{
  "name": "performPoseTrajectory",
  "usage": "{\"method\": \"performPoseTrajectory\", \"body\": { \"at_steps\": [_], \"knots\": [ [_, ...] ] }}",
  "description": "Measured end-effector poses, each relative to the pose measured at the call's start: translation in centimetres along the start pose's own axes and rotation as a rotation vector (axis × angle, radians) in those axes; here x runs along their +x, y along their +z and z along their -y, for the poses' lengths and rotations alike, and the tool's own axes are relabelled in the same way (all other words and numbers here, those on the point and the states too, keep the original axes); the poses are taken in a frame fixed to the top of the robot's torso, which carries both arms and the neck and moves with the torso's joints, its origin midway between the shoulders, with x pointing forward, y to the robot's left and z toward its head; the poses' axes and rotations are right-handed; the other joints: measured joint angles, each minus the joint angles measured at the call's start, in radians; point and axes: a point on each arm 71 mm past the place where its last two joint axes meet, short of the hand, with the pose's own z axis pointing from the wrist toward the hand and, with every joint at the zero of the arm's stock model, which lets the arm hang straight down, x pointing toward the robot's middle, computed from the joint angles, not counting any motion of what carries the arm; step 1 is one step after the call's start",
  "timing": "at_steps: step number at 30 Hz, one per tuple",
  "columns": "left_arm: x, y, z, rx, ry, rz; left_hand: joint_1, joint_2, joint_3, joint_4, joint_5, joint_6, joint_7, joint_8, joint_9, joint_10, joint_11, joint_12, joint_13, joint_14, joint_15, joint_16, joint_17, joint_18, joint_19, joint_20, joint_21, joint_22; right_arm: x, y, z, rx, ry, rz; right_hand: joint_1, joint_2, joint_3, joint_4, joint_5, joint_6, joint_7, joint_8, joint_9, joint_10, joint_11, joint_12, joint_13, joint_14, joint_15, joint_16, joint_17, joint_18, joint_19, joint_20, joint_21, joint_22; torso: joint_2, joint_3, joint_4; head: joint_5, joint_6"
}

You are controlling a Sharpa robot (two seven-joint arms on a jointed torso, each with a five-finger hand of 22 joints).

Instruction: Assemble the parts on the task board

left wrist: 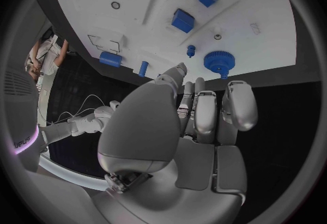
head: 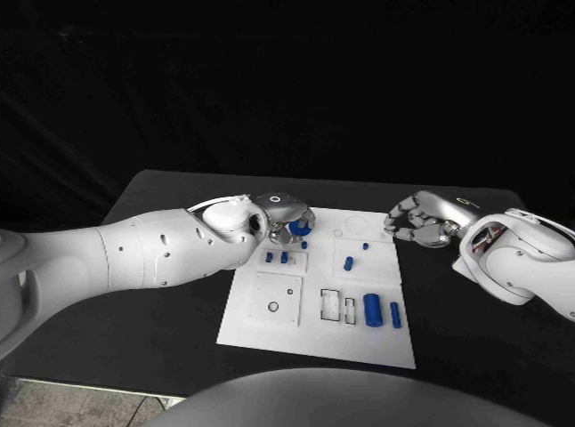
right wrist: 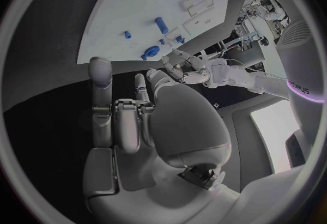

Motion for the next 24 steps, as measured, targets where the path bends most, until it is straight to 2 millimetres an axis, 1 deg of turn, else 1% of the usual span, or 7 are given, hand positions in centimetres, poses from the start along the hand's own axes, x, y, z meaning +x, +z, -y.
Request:
{"method": "performPoseTrajectory", "body": {
  "at_steps": [2,5,8,10,16,19,24],
  "knots": [
    [0.4,0.2,0.2,0.003,0.002,-0.011,-0.003,-0.003,0.002,0.000,0.000,0.004,0.004,0.000,-0.004,0.003,-0.003,0.007,0.000,0.001,-0.001,0.003,0.002,0.000,0.005,0.002,0.005,0.000,0.0,0.0,0.0,0.000,0.001,0.001,0.000,0.000,0.000,0.000,0.000,0.000,0.000,0.000,0.000,0.000,0.000,0.000,0.000,0.000,0.000,0.000,0.000,0.000,0.000,0.000,0.000,0.000,0.000,-0.0002,0.0001,-0.001,0.000],
    [0.9,0.5,0.4,0.006,0.006,-0.026,-0.007,-0.007,0.002,0.000,0.000,0.003,0.004,0.000,-0.007,0.007,0.000,0.012,0.000,0.001,-0.001,0.004,0.002,0.000,0.005,0.002,0.005,0.000,0.0,-0.1,0.1,0.000,0.001,0.002,0.000,0.000,0.000,0.000,0.000,0.000,0.000,0.000,0.000,0.000,0.000,0.001,0.000,0.000,0.000,0.000,0.000,0.000,0.000,0.000,0.000,0.000,0.001,-0.0005,0.0001,-0.002,0.000],
    [1.5,0.7,0.5,0.008,0.007,-0.040,-0.011,-0.011,0.002,0.000,0.000,0.004,0.004,0.000,-0.011,0.011,-0.003,0.019,0.001,0.001,-0.001,0.004,0.001,0.000,0.005,0.002,0.005,0.000,-0.1,-0.1,0.1,0.001,0.001,0.003,0.000,0.000,0.000,0.000,0.000,0.000,0.000,0.000,0.000,0.000,0.000,0.001,0.000,0.000,0.000,0.000,0.000,0.000,0.000,0.000,0.000,0.000,0.001,-0.0004,0.0001,-0.002,0.000],
    [1.8,0.8,0.5,0.008,0.007,-0.047,-0.015,-0.014,0.004,0.002,-0.001,0.011,0.007,0.000,-0.013,0.011,-0.003,0.024,0.003,0.005,-0.005,0.004,0.001,0.000,0.008,-0.001,0.005,0.000,-0.1,-0.1,0.1,0.001,0.001,0.003,0.000,0.000,0.000,0.000,0.000,0.000,0.000,0.000,0.000,0.000,0.000,0.001,0.000,0.000,0.000,0.000,0.000,0.000,0.000,0.000,0.000,0.000,0.001,-0.0004,0.0002,-0.002,0.000],
    [2.6,1.2,0.6,0.006,0.007,-0.060,-0.018,-0.010,0.008,0.000,-0.004,0.025,0.007,0.000,-0.017,0.025,-0.010,0.039,0.008,0.005,-0.005,0.004,0.001,0.000,0.010,-0.003,0.012,0.000,-0.1,-0.1,0.1,0.000,0.002,0.003,0.000,0.000,0.000,0.000,0.000,0.000,0.000,0.000,0.000,0.000,0.000,0.001,0.000,0.000,0.000,0.000,0.000,0.000,0.000,0.000,0.000,0.000,0.001,-0.0004,0.0005,-0.003,0.000],
    [2.8,1.3,0.6,0.004,0.009,-0.062,-0.018,-0.010,0.012,-0.004,-0.004,0.032,0.010,0.005,-0.020,0.029,-0.007,0.048,0.010,0.008,-0.008,0.008,0.001,0.000,0.012,-0.005,0.014,0.000,-0.1,-0.1,0.1,0.000,0.003,0.003,0.000,0.000,0.000,0.000,0.000,0.000,0.000,0.000,0.000,0.000,0.000,0.002,0.000,0.000,0.000,0.000,0.000,0.000,0.000,0.000,0.000,0.000,0.001,-0.0005,0.0005,-0.003,0.000],
    [3.0,1.5,0.4,0.001,0.012,-0.062,-0.018,-0.010,0.014,-0.007,0.002,0.038,0.005,0.005,-0.021,0.028,-0.007,0.049,0.010,0.008,-0.008,0.009,0.001,0.000,0.012,-0.005,0.017,0.000,-0.1,-0.2,0.1,0.000,0.004,0.003,0.000,0.000,0.000,0.000,0.000,0.000,0.000,0.000,0.001,0.000,0.000,0.002,0.000,0.000,0.000,0.000,0.000,0.000,0.000,0.000,0.000,0.000,0.001,-0.0007,0.0002,-0.004,0.000]
  ]
}}
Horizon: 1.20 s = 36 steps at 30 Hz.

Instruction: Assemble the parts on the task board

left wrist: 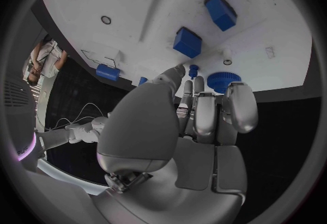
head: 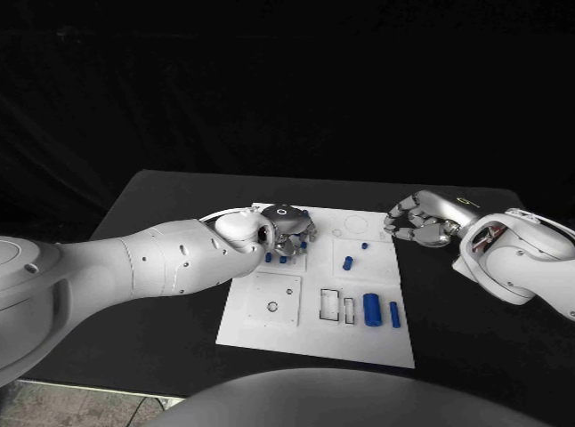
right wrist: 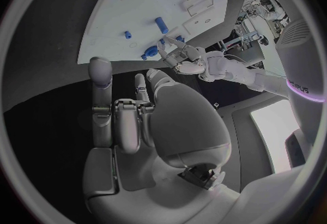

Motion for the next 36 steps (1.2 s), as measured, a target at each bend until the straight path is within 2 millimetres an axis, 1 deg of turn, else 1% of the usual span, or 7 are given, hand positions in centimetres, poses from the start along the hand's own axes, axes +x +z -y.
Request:
{"method": "performPoseTrajectory", "body": {
  "at_steps": [3,7,11,19,26,30,36],
  "knots": [
    [0.02,0.07,-0.11,-0.002,0.002,0.002,0.000,0.000,0.007,-0.001,0.002,0.004,0.004,0.000,-0.002,0.000,0.000,0.005,0.001,0.000,0.000,0.000,0.000,0.000,0.000,0.000,0.000,0.000,0.00,-0.02,0.03,0.001,0.001,0.000,0.000,0.000,0.000,0.000,0.003,0.000,0.000,0.000,0.000,0.000,0.000,0.000,0.000,0.000,0.000,0.000,0.000,0.000,0.000,0.000,0.000,0.000,0.000,0.0001,-0.0001,-0.001,0.000],
    [0.03,0.12,-0.21,-0.005,0.003,0.005,0.000,0.000,0.007,-0.001,0.009,0.007,0.000,0.000,-0.003,0.000,0.000,0.005,0.001,0.000,0.000,0.000,-0.002,0.000,0.000,0.000,0.000,0.000,0.02,-0.03,0.05,0.002,0.002,-0.001,0.000,0.000,0.000,0.000,0.003,0.000,0.000,0.000,0.000,0.000,0.000,0.000,0.000,0.000,0.000,0.000,0.000,0.000,0.000,0.000,0.000,0.000,-0.001,0.0002,-0.0001,-0.004,0.000],
    [0.01,0.16,-0.24,-0.005,0.003,0.008,-0.005,0.005,0.009,0.001,0.009,0.013,0.002,0.004,-0.004,0.000,0.000,0.010,0.002,0.000,0.000,0.000,-0.003,0.000,0.000,0.000,0.000,0.000,0.08,-0.04,0.08,0.003,0.003,-0.002,0.000,0.000,0.000,0.000,0.003,0.000,0.000,0.000,0.000,0.000,0.000,0.000,0.000,0.000,0.000,0.000,0.000,0.000,0.000,0.000,0.000,0.000,-0.001,0.0003,0.0001,-0.007,0.000],
    [-0.03,0.24,-0.32,-0.006,0.003,0.015,-0.005,0.005,0.013,-0.002,0.014,0.021,0.000,0.004,-0.009,0.003,-0.003,0.024,0.012,0.000,0.000,0.000,-0.011,0.000,0.002,-0.002,0.000,0.000,0.14,-0.06,0.11,0.004,0.005,-0.003,0.000,0.000,0.000,0.000,0.003,0.000,0.000,0.000,0.000,0.000,0.000,0.000,0.000,0.000,0.000,0.000,0.000,0.000,0.000,0.000,0.000,0.000,-0.001,0.0003,0.0004,-0.008,0.000],
    [-0.06,0.48,-0.32,-0.009,0.001,0.014,-0.011,0.011,0.023,-0.007,0.014,0.060,0.001,0.018,-0.009,0.000,0.000,0.028,0.013,0.000,0.000,0.000,-0.012,0.000,0.002,-0.002,0.000,0.000,0.16,-0.06,0.10,0.004,0.005,-0.004,0.000,0.000,0.003,-0.003,0.003,0.000,0.000,0.000,0.000,0.000,0.000,0.001,0.000,0.000,0.000,0.000,0.000,0.000,0.000,0.000,0.000,0.000,-0.001,0.0003,0.0004,-0.007,0.000],
    [-0.07,0.66,-0.46,-0.015,-0.001,0.013,-0.015,0.015,0.032,-0.010,0.014,0.085,-0.002,0.028,-0.009,0.014,-0.014,0.028,0.003,0.004,-0.004,0.000,-0.012,0.000,0.007,-0.007,0.007,0.000,0.17,-0.06,0.09,0.004,0.006,-0.004,0.000,0.000,0.003,-0.003,0.003,0.000,0.000,0.000,0.000,0.000,0.000,-0.003,0.000,0.000,0.000,0.000,0.000,0.000,0.000,0.000,0.000,0.000,-0.001,0.0003,0.0004,-0.007,0.000],
    [0.01,0.87,-0.85,-0.029,-0.006,0.006,-0.018,0.019,0.043,-0.017,0.014,0.113,-0.005,0.039,-0.007,0.068,-0.019,0.015,-0.037,0.002,-0.009,0.000,-0.018,0.000,0.011,-0.011,0.012,0.001,0.18,-0.06,0.09,0.005,0.006,-0.005,0.000,0.000,0.003,-0.003,0.003,0.000,0.000,0.000,0.000,0.000,0.000,-0.003,0.000,0.000,0.000,0.000,0.000,0.000,0.000,0.000,0.000,0.000,-0.001,0.0003,0.0000,-0.008,0.000]
  ]
}}
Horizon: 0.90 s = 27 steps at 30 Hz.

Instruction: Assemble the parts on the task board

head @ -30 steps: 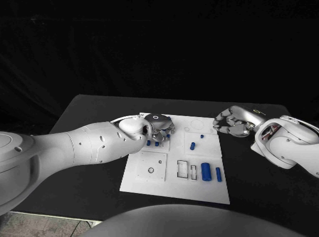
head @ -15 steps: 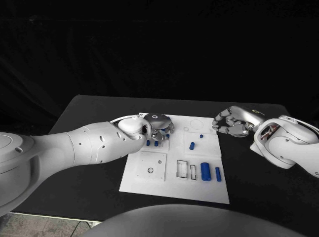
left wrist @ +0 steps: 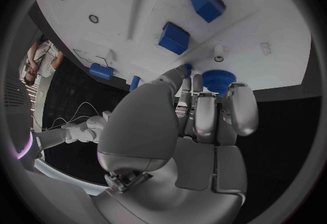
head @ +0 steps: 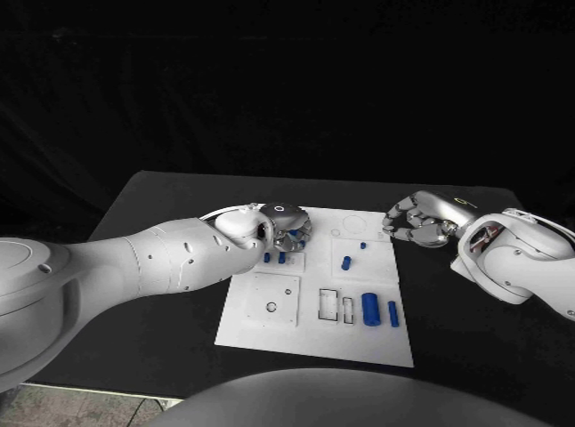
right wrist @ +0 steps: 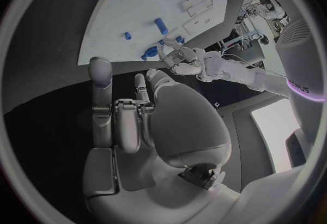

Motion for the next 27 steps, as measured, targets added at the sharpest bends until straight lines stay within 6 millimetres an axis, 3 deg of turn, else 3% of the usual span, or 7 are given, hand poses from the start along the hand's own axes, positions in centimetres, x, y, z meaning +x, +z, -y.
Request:
{"method": "performPoseTrajectory", "body": {
  "at_steps": [11,27],
  "knots": [
    [0.50,0.15,-0.08,-0.007,-0.017,-0.015,0.000,0.000,0.017,-0.015,0.005,0.014,0.000,0.000,-0.003,0.055,-0.005,-0.023,-0.046,0.004,-0.004,0.000,-0.008,0.000,0.005,-0.003,0.004,0.000,0.01,0.00,0.01,0.001,0.000,-0.001,0.000,0.000,0.000,0.000,0.004,0.000,0.000,0.000,0.000,0.000,0.000,0.000,-0.001,0.000,0.000,0.000,0.001,0.000,0.000,0.000,-0.001,0.000,0.000,0.0000,0.0004,-0.001,0.000],
    [0.40,0.04,-0.04,0.013,-0.036,0.003,-0.008,-0.008,0.031,-0.052,0.019,0.107,0.000,0.025,0.008,0.190,-0.013,-0.093,-0.135,0.016,-0.009,0.004,-0.006,0.000,0.040,-0.004,0.045,0.000,-0.02,-0.08,0.13,0.004,0.000,0.000,0.000,0.000,0.004,-0.004,0.006,0.000,0.000,0.000,0.001,0.000,0.000,0.000,0.000,0.000,0.000,0.000,0.001,0.000,0.000,0.000,-0.003,0.000,0.000,-0.0001,0.0004,-0.004,0.000]
  ]
}}
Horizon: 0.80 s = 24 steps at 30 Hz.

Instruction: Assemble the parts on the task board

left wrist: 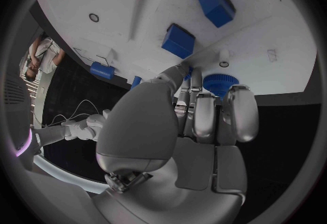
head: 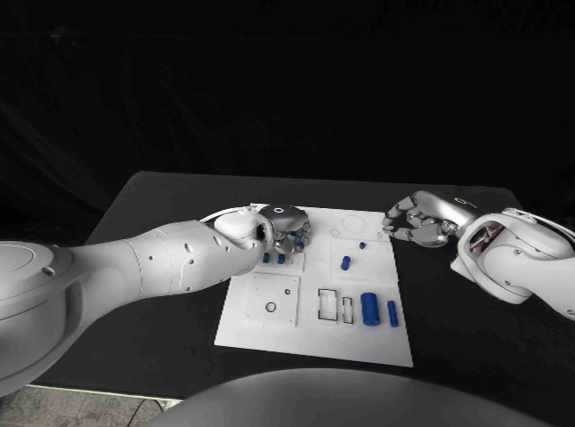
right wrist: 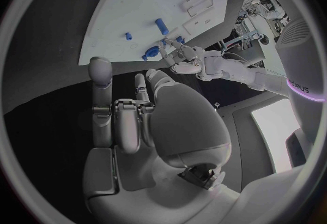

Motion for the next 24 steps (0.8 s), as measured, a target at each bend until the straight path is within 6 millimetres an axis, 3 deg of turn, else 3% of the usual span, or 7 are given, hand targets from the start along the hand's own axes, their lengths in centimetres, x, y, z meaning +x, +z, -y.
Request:
{"method": "performPoseTrajectory", "body": {
  "at_steps": [5,15,24],
  "knots": [
    [-0.7,-0.5,-0.3,0.006,-0.012,0.030,0.000,0.000,0.001,-0.007,0.000,0.002,-0.001,0.000,0.000,0.003,0.000,-0.007,-0.011,0.000,0.000,0.000,-0.001,0.000,0.001,-0.001,0.001,0.000,0.0,0.0,0.1,0.001,0.000,0.000,0.000,0.000,0.000,0.000,0.000,0.000,0.000,0.000,0.000,0.000,0.000,0.000,0.000,0.000,0.000,0.000,0.000,0.000,0.000,0.000,0.000,0.000,0.000,0.0000,0.0007,-0.002,0.000],
    [-4.5,-1.8,-1.6,0.004,0.001,0.097,-0.002,-0.002,0.004,-0.009,0.000,0.001,-0.001,-0.012,-0.008,0.007,0.003,-0.047,-0.037,-0.004,0.004,-0.009,-0.028,0.000,-0.012,0.001,-0.020,0.000,0.0,0.0,0.1,0.003,0.000,0.000,0.000,0.000,0.000,0.000,0.000,0.000,0.000,0.000,0.000,0.000,0.000,-0.031,0.002,0.000,0.000,-0.004,0.000,0.000,0.000,0.000,-0.005,-0.001,-0.001,0.0000,0.0007,-0.001,0.000],
    [-4.2,-3.5,-3.0,-0.022,-0.009,0.064,-0.002,-0.002,0.004,-0.009,0.000,-0.008,0.008,-0.019,-0.013,-0.001,0.011,-0.059,-0.045,-0.006,0.006,-0.009,-0.024,0.000,-0.014,0.003,-0.022,0.000,0.0,0.0,0.2,0.005,0.000,-0.001,0.002,0.002,0.003,0.003,0.000,0.000,0.000,0.000,0.001,0.000,0.000,-0.035,0.000,0.000,0.000,-0.004,0.000,0.000,0.000,0.000,-0.008,-0.003,-0.001,0.0012,0.0007,-0.001,0.000]
  ]
}}
